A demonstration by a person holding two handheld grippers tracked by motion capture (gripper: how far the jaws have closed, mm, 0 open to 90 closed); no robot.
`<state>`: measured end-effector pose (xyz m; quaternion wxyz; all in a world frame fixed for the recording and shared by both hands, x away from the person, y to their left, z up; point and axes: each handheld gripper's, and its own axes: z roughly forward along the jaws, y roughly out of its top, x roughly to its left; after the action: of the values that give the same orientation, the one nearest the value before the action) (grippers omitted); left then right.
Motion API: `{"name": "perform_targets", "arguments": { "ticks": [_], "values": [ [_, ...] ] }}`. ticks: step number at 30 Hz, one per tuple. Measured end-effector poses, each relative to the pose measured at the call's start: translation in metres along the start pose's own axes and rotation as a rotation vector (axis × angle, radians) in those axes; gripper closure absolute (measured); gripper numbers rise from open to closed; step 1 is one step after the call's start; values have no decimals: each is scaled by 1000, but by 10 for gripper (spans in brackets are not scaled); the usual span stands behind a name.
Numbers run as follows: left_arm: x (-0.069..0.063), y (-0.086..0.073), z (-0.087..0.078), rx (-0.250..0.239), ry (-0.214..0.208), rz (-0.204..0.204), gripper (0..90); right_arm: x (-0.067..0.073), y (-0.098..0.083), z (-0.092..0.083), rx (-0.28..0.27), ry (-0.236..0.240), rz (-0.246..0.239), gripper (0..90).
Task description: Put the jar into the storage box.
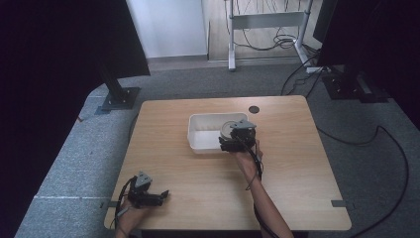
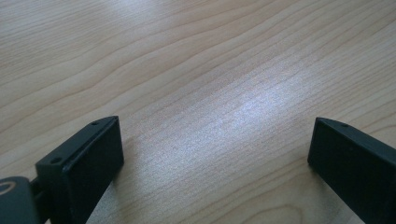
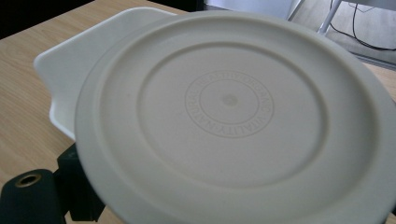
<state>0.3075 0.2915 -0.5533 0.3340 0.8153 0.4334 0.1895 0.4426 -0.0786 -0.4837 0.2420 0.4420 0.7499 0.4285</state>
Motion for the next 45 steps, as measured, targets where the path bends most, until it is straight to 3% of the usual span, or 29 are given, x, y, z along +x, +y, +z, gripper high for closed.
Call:
{"name": "perform_targets", "arguments": {
  "ticks": [21,33,45],
  "values": [
    [0,0,0,-2,-1,-1,32,10,-8,49,41,-80,11,94],
    [0,0,0,-2,-1,-1,32,10,-20,62,66,-97,0,94],
    [0,0,0,-2,-1,-1,31,8,-22,62,57,-82,12,92]
  ]
}}
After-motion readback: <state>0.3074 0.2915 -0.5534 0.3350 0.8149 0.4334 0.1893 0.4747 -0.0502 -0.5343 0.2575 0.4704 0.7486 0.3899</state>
